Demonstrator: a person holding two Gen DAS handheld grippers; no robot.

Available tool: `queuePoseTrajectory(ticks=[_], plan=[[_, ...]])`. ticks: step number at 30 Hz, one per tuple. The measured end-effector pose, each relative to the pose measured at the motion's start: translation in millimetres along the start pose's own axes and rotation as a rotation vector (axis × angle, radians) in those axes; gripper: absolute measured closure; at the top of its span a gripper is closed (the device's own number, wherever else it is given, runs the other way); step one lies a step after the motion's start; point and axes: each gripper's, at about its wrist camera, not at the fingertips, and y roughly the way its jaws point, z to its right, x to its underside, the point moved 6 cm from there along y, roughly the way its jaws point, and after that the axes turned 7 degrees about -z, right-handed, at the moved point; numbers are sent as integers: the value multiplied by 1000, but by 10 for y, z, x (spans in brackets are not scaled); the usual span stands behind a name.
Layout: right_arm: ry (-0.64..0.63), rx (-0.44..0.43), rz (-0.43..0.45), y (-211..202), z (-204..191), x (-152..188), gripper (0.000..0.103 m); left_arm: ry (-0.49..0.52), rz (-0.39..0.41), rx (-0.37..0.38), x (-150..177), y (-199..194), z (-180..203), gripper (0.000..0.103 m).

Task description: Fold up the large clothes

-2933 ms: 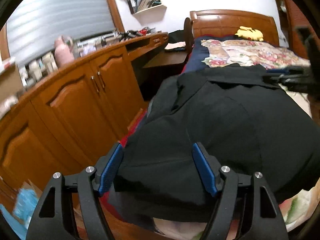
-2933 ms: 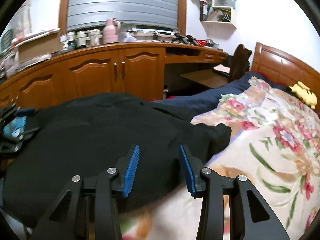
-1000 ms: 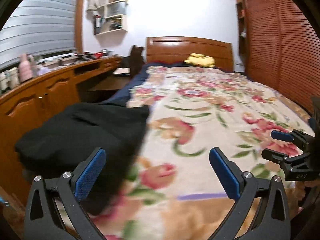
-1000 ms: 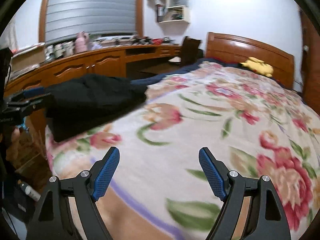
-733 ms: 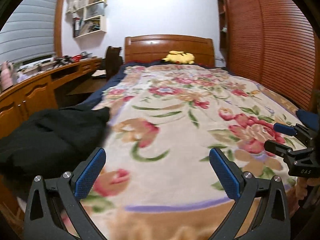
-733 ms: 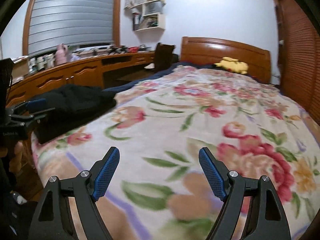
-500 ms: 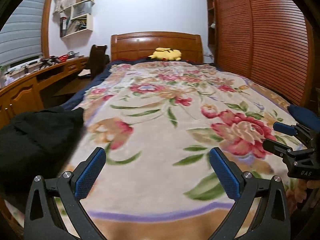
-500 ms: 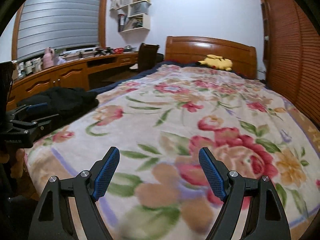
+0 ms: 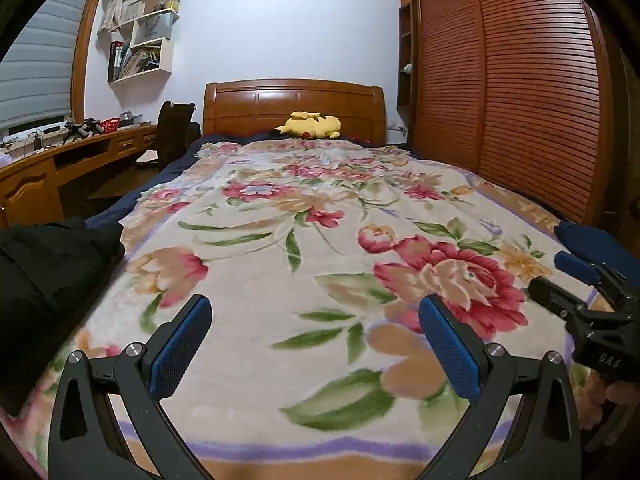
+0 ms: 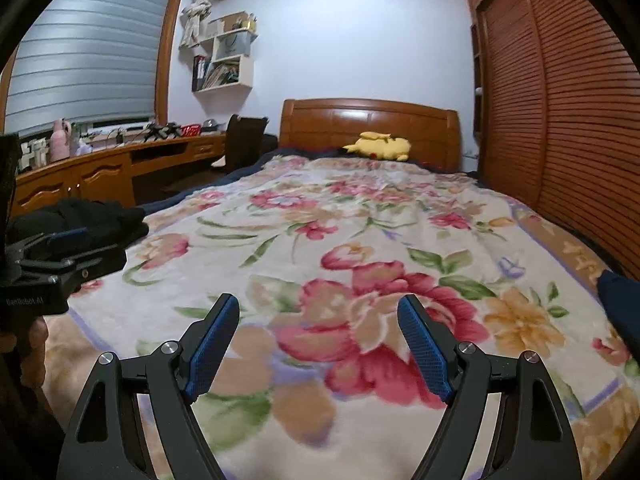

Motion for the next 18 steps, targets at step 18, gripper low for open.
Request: queuePoseTrajectory(ticks=[18], plan=[[50,-7,9,-40,135,44,20,31,9,10,58,12,120,0]])
